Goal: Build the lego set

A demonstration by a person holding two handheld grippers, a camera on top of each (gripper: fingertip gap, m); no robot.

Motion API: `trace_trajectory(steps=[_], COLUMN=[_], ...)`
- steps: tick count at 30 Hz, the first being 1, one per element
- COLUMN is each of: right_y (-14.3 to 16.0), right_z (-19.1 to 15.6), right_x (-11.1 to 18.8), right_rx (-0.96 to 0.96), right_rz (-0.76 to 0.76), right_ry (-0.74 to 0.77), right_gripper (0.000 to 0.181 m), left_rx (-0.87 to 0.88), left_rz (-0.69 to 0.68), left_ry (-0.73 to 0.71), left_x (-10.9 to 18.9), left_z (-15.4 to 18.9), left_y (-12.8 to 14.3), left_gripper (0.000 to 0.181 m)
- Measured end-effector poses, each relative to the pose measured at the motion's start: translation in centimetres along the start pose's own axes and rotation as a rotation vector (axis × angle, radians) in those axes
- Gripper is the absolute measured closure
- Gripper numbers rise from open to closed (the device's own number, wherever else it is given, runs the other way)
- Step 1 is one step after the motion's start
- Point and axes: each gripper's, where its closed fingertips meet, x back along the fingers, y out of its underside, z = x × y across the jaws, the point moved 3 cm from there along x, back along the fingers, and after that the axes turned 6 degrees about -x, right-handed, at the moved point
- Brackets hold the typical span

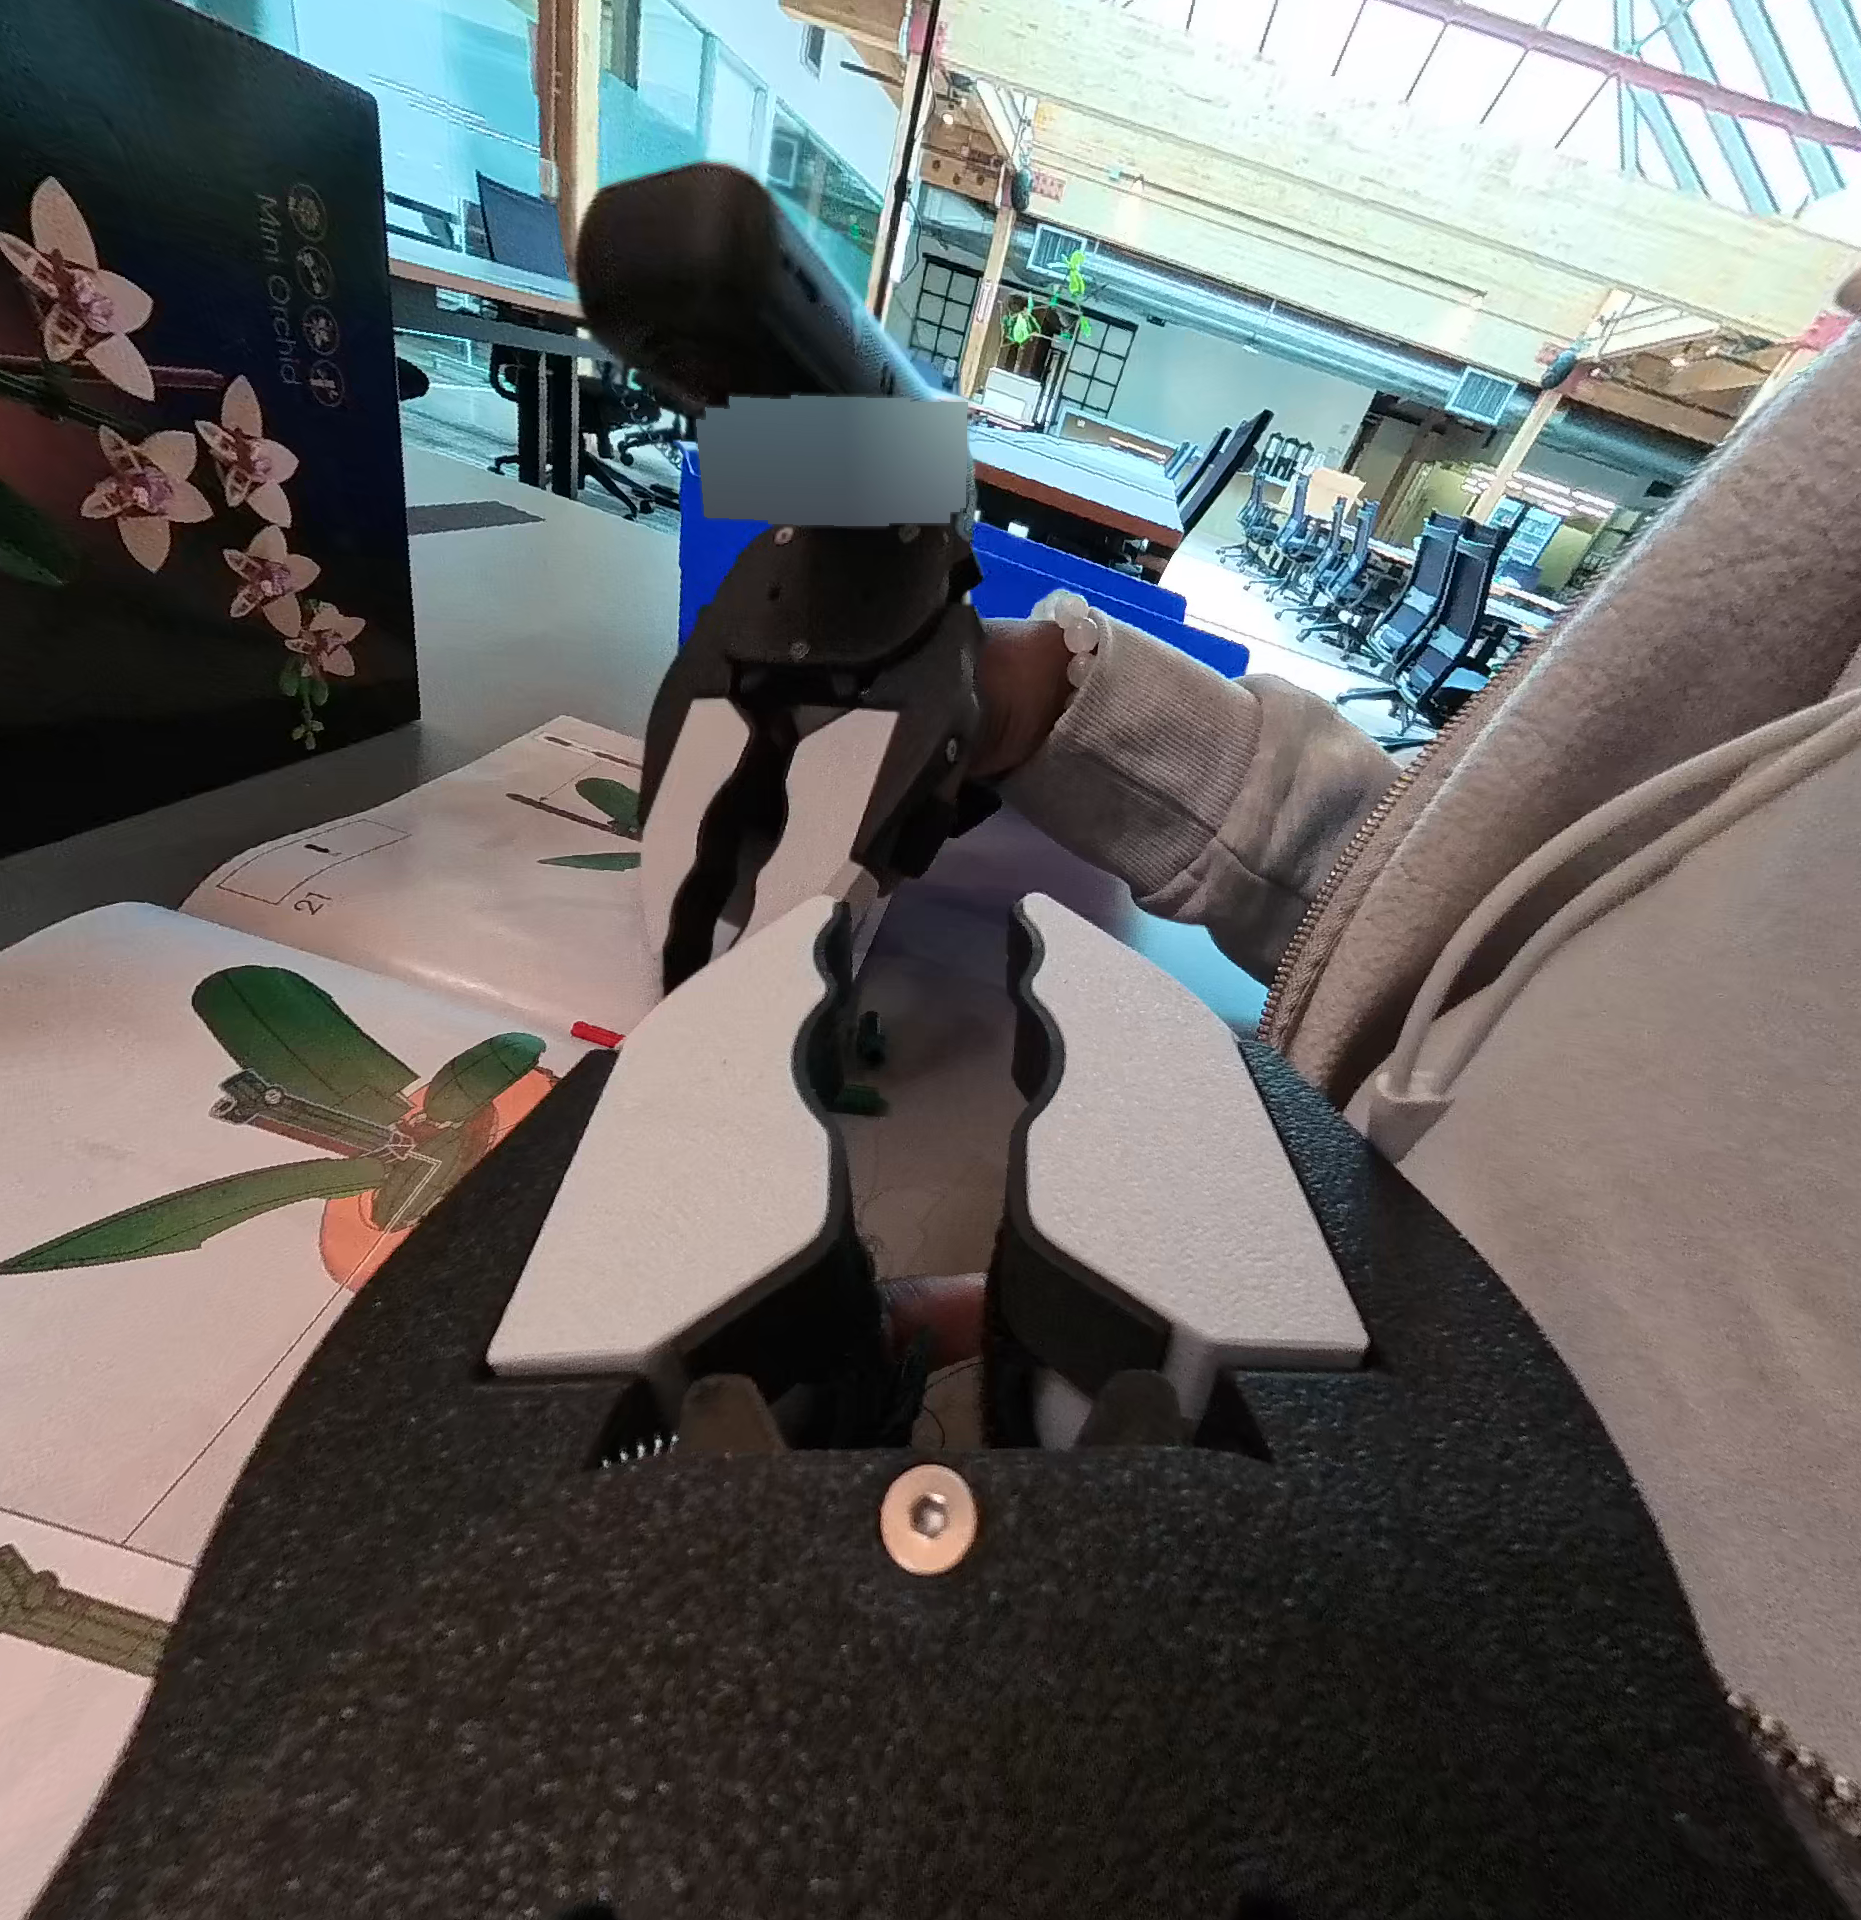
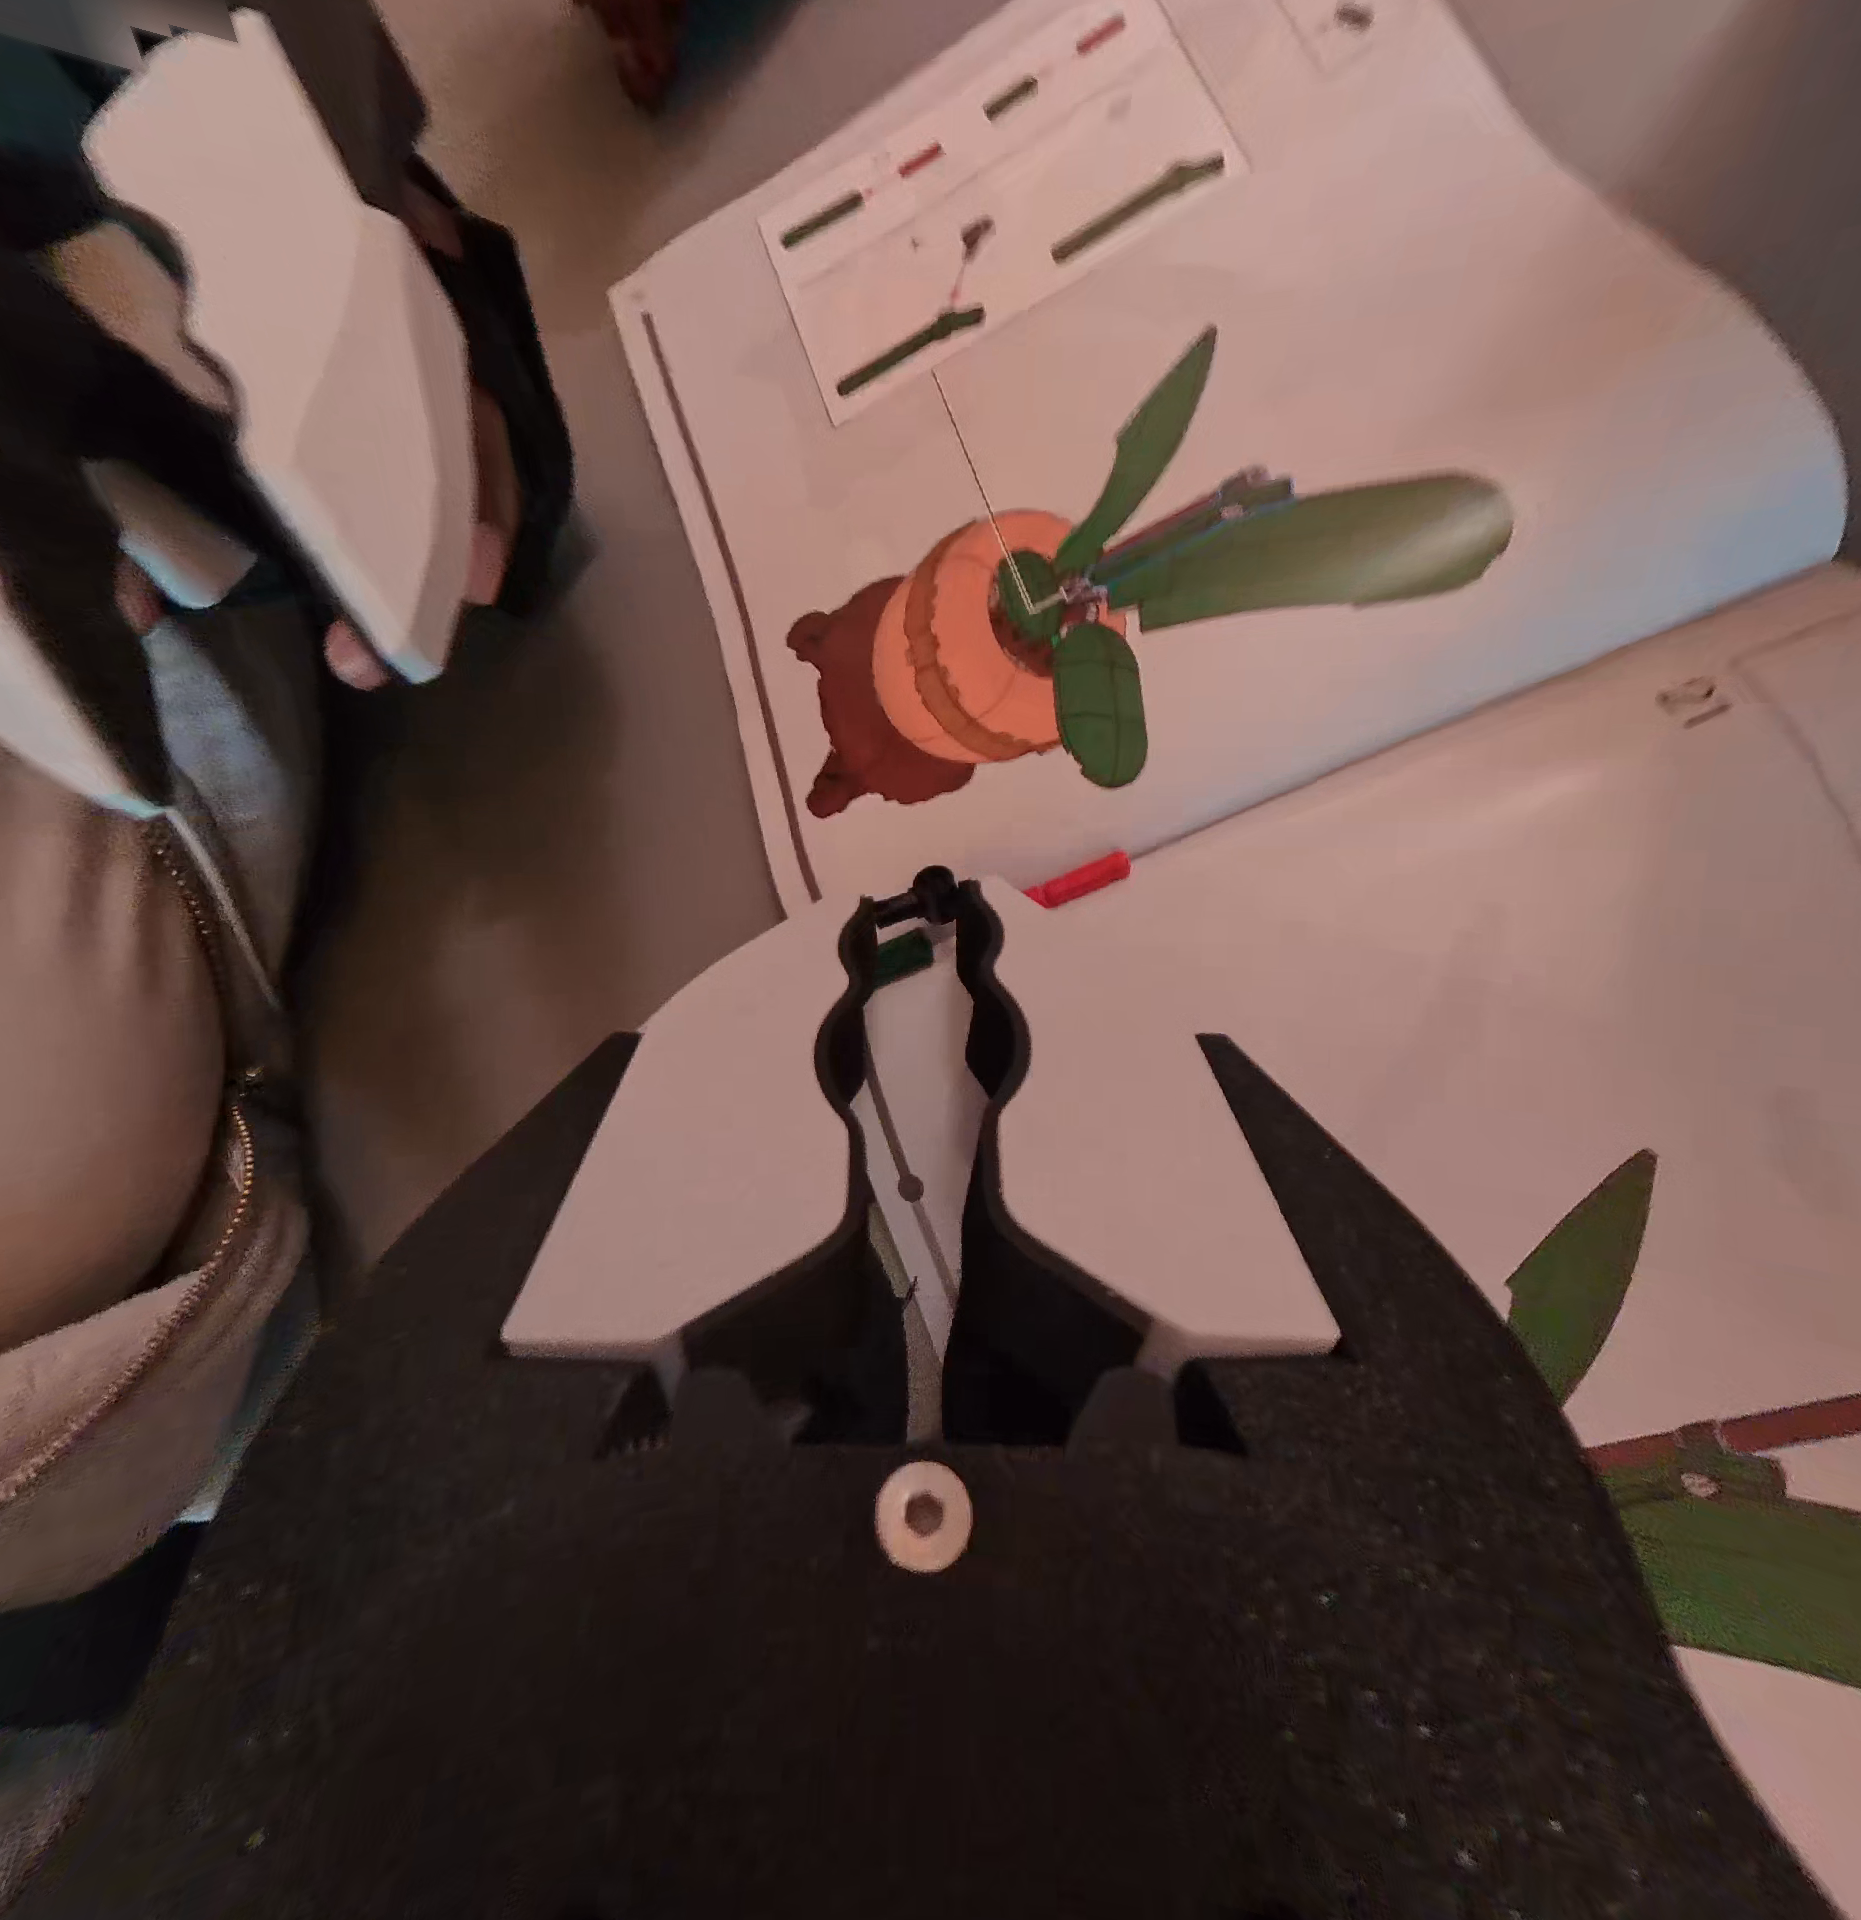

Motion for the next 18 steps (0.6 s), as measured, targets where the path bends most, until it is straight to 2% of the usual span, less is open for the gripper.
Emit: trace_trajectory(steps=[5, 14, 18], right_y=[0.5, 0.4, -0.3], right_z=[0.2, 0.0, 0.8], right_x=[-0.4, -0.5, -0.5], right_rx=[-0.159, -0.222, -0.184], right_rz=[-0.072, -0.138, -0.138], right_ry=[-0.048, -0.039, 0.025], right_gripper=[0.167, 0.167, 0.167], left_rx=[-0.008, -0.003, 0.006], left_rz=[-0.001, 0.002, -0.019], left_ry=[0.004, 0.002, -0.016], left_x=[0.0, 0.0, 0.0], left_z=[0.1, 0.1, -0.2], left_y=[0.0, 0.0, 0.3], left_gripper=[0.154, 0.154, 0.153])
